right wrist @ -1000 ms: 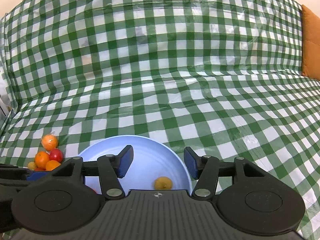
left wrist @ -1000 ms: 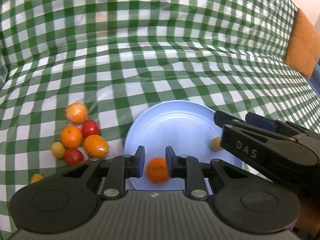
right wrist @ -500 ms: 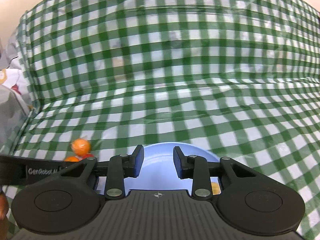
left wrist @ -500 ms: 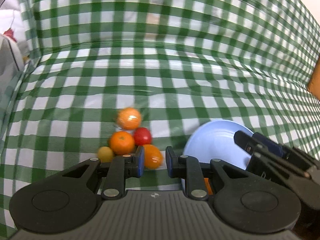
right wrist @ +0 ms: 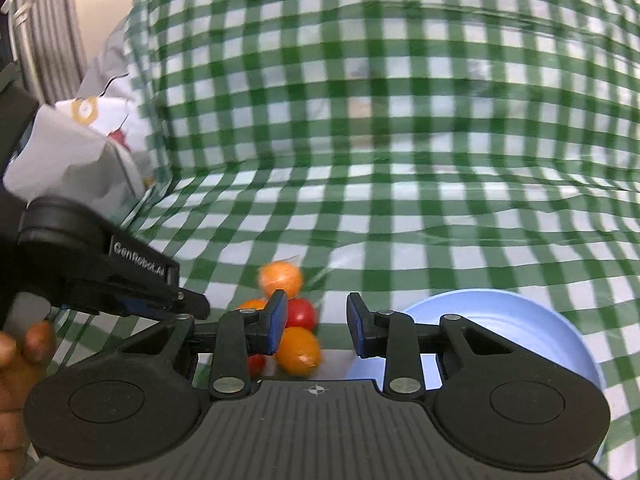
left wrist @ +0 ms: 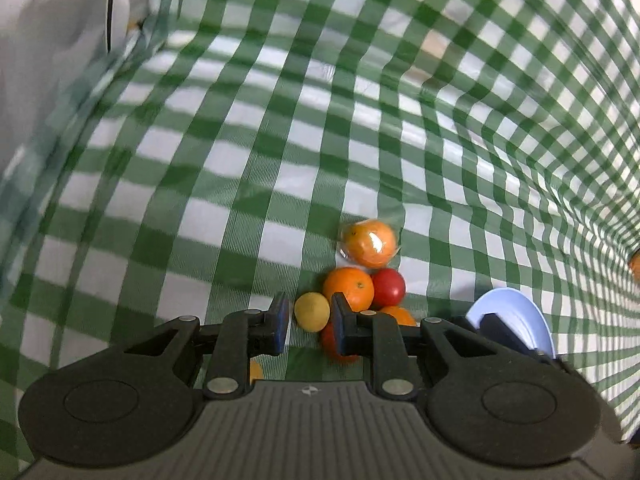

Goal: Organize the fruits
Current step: 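Move both tools back to the fruit cluster, then grasp the bagged orange with the right gripper while the left gripper grasps a lemon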

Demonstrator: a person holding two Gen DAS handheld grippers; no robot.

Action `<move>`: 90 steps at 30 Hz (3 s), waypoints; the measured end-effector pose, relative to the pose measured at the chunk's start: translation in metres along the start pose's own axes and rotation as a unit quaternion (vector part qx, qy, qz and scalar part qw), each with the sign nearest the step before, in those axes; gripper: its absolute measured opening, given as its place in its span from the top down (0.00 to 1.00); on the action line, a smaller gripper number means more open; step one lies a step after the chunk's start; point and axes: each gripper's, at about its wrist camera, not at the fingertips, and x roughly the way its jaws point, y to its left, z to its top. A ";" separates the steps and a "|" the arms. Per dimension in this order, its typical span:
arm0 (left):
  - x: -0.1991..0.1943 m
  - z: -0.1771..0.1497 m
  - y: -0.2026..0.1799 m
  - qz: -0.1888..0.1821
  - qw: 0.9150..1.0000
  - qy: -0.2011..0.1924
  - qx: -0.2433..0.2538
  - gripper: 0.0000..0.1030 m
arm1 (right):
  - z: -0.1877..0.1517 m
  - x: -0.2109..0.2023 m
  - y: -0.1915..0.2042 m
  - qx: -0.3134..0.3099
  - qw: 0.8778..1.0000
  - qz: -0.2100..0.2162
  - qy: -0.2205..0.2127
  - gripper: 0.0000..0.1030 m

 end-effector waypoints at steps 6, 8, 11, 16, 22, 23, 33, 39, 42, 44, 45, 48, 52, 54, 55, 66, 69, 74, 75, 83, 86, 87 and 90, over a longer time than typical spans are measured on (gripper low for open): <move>0.011 -0.003 0.006 -0.007 1.000 0.017 -0.017 0.76 | -0.007 0.023 0.009 -0.003 0.999 0.000 0.035 0.66; 0.014 -0.002 0.009 -0.005 1.000 0.018 -0.021 0.76 | -0.007 0.028 0.010 -0.006 0.999 0.001 0.044 0.65; 0.020 0.000 0.009 -0.006 0.999 0.023 -0.024 0.76 | -0.006 0.036 0.015 -0.015 0.998 -0.002 0.058 0.62; 0.025 0.000 0.005 -0.006 0.999 0.025 -0.024 0.75 | -0.005 0.051 0.017 -0.009 0.997 -0.012 0.079 0.57; 0.032 -0.001 -0.001 -0.005 0.999 0.031 -0.021 0.75 | -0.008 0.058 0.018 -0.013 0.996 -0.012 0.087 0.56; 0.032 -0.002 -0.001 -0.005 0.999 0.031 -0.020 0.75 | -0.008 0.056 0.017 -0.012 0.996 -0.011 0.088 0.56; 0.033 -0.003 -0.007 0.005 1.000 0.027 0.007 0.77 | -0.010 0.058 0.016 -0.017 0.996 -0.010 0.092 0.56; 0.028 0.000 -0.011 0.027 0.999 0.007 0.030 0.77 | -0.012 0.062 0.018 -0.026 0.994 -0.004 0.103 0.64; 0.025 0.000 -0.015 0.044 0.998 -0.005 0.048 0.77 | -0.011 0.061 0.020 -0.027 0.995 0.002 0.101 0.65; 0.024 -0.001 -0.019 0.058 0.996 -0.010 0.064 0.77 | -0.009 0.059 0.022 -0.028 0.995 0.002 0.097 0.65; 0.025 -0.001 -0.020 0.062 0.996 -0.010 0.071 0.77 | -0.009 0.057 0.023 -0.029 0.995 0.002 0.094 0.65; 0.030 -0.003 -0.021 0.066 0.995 0.003 0.078 0.77 | -0.008 0.058 0.024 -0.036 0.994 0.001 0.098 0.65; 0.032 -0.004 -0.020 0.064 0.995 0.005 0.079 0.76 | -0.013 0.065 0.023 -0.037 0.993 -0.005 0.113 0.65; 0.034 -0.004 -0.021 0.064 0.995 0.004 0.079 0.76 | -0.014 0.065 0.023 -0.038 0.993 -0.005 0.113 0.65; 0.034 -0.004 -0.021 0.062 0.995 0.005 0.078 0.76 | -0.014 0.065 0.023 -0.038 0.993 -0.005 0.113 0.65; 0.028 -0.003 -0.024 0.065 0.994 -0.013 0.083 0.76 | -0.013 0.059 0.021 -0.025 0.995 -0.003 0.094 0.65; 0.026 -0.003 -0.025 0.065 0.994 -0.016 0.082 0.76 | -0.010 0.056 0.018 -0.017 0.996 -0.003 0.083 0.65; 0.023 -0.002 -0.026 0.067 0.994 -0.025 0.084 0.76 | -0.008 0.051 0.014 -0.008 0.998 -0.007 0.065 0.65; 0.022 -0.002 -0.026 0.067 0.994 -0.027 0.085 0.76 | -0.007 0.050 0.013 -0.007 0.998 -0.008 0.061 0.65; 0.019 -0.003 -0.027 0.069 0.993 -0.037 0.089 0.76 | -0.004 0.040 0.007 -0.003 0.999 -0.019 0.037 0.65; 0.018 -0.003 -0.027 0.070 0.993 -0.038 0.089 0.76 | -0.003 0.038 0.006 -0.003 0.999 -0.022 0.032 0.65; 0.018 -0.004 -0.027 0.070 0.993 -0.039 0.089 0.76 | -0.002 0.038 0.005 -0.003 0.999 -0.024 0.031 0.65; 0.017 -0.004 -0.028 0.071 0.992 -0.042 0.091 0.76 | -0.002 0.036 0.006 -0.004 0.999 -0.026 0.029 0.65</move>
